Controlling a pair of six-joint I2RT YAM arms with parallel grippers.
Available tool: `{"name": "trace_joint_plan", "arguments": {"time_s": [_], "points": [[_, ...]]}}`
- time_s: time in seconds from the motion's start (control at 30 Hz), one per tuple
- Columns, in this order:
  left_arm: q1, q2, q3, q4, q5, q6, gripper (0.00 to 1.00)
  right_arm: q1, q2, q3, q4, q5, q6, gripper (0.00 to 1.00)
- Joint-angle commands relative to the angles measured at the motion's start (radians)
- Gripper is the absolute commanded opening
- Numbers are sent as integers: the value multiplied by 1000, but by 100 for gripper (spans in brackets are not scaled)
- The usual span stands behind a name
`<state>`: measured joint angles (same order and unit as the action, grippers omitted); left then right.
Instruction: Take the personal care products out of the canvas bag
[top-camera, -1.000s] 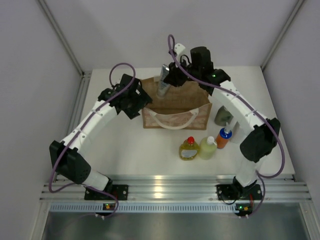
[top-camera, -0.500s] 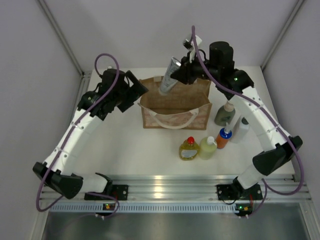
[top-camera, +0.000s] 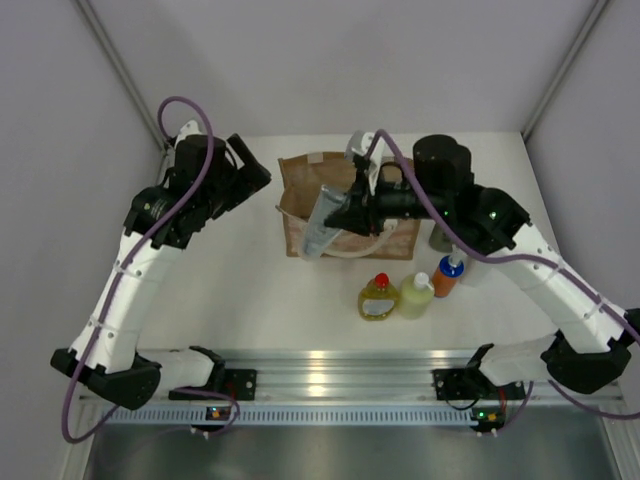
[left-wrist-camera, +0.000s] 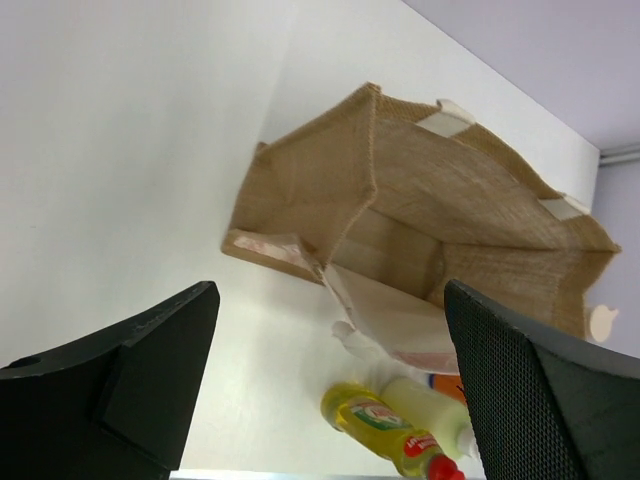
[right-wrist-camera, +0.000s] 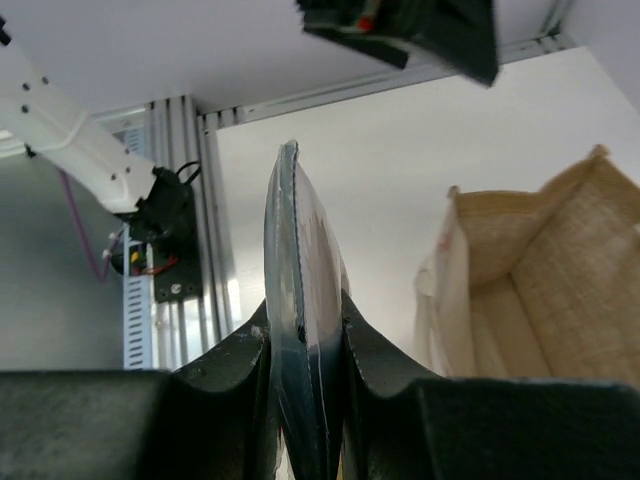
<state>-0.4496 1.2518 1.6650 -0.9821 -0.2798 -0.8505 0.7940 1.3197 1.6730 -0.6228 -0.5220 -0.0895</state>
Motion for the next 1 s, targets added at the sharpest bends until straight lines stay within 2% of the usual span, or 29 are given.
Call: {"name": "trace_joint_plan", "arguments": {"time_s": [0.0, 0.13, 0.27, 0.3, 0.47, 0.6, 0.97], "points": [[18, -25, 61, -73, -109, 88, 99, 121, -50, -51, 40, 111, -23, 0], [55, -57, 50, -101, -134, 100, 99, 243, -59, -134, 96, 230, -12, 0], [84, -84, 35, -119, -130, 108, 99, 342, -94, -281, 260, 341, 17, 0], [88, -92, 32, -121, -127, 116, 99, 349, -94, -304, 309, 352, 16, 0], [101, -101, 24, -147, -125, 129, 98, 381, -40, -390, 347, 382, 7, 0], [104, -118, 12, -155, -131, 125, 99, 381, -39, -550, 475, 412, 8, 0], [107, -144, -36, -155, -121, 122, 98, 383, 45, -716, 710, 517, 51, 0]]}}
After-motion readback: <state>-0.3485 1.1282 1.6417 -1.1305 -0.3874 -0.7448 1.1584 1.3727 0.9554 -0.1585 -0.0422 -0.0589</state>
